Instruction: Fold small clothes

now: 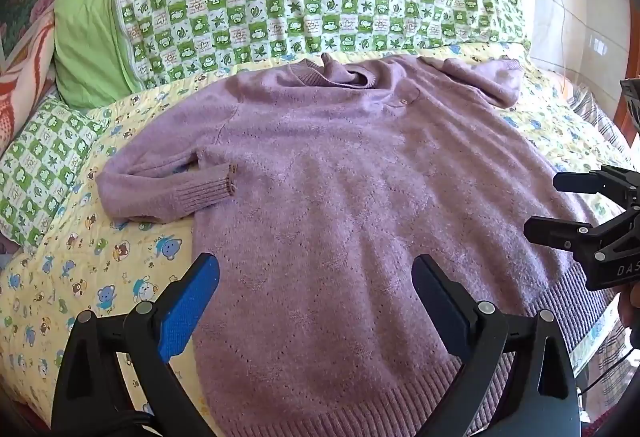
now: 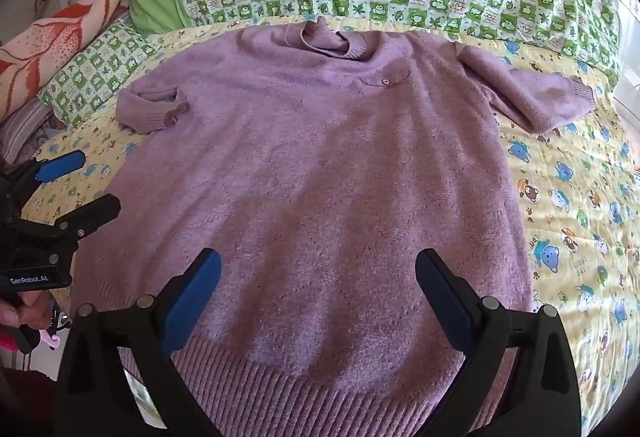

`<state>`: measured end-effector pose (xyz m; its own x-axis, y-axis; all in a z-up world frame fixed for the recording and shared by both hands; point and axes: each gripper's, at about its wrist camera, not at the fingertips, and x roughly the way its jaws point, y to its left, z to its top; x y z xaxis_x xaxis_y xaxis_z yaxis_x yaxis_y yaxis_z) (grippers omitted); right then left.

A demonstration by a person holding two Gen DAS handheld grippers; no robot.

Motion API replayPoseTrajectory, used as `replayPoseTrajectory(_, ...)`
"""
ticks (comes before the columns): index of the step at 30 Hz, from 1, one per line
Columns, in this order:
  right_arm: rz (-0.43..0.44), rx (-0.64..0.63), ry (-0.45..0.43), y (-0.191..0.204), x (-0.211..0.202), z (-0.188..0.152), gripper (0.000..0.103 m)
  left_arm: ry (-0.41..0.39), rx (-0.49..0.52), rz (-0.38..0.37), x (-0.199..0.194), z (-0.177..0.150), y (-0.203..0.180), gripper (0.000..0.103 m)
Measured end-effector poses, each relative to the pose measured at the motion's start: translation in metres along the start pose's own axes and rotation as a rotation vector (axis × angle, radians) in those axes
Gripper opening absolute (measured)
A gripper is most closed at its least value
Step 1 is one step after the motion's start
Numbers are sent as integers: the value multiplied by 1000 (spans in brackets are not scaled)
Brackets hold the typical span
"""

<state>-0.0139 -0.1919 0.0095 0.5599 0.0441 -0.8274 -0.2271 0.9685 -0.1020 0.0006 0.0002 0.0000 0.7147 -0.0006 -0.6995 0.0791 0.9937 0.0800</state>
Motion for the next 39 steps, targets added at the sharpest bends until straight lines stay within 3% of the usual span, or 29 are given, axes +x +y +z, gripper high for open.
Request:
replayPoseTrajectory(19,7,4,4,1,2,2,98,2,1,0,7,-1,2,98)
replayPoseTrajectory(29,10,4,5,1,2,2,98,54,-11,-3,13,6,-3,98)
replayPoseTrajectory(30,11,4,6,2,2,2,98,24,-14,-3,12,6,-3,98)
replayPoseTrajectory(36,18,7,9,-2,5,9,98,50,-10,-3,13,7,-5,98)
replayPoseTrajectory(39,25,14,12,-5,5,11,98,13,-17,-11,14,9,-6,98)
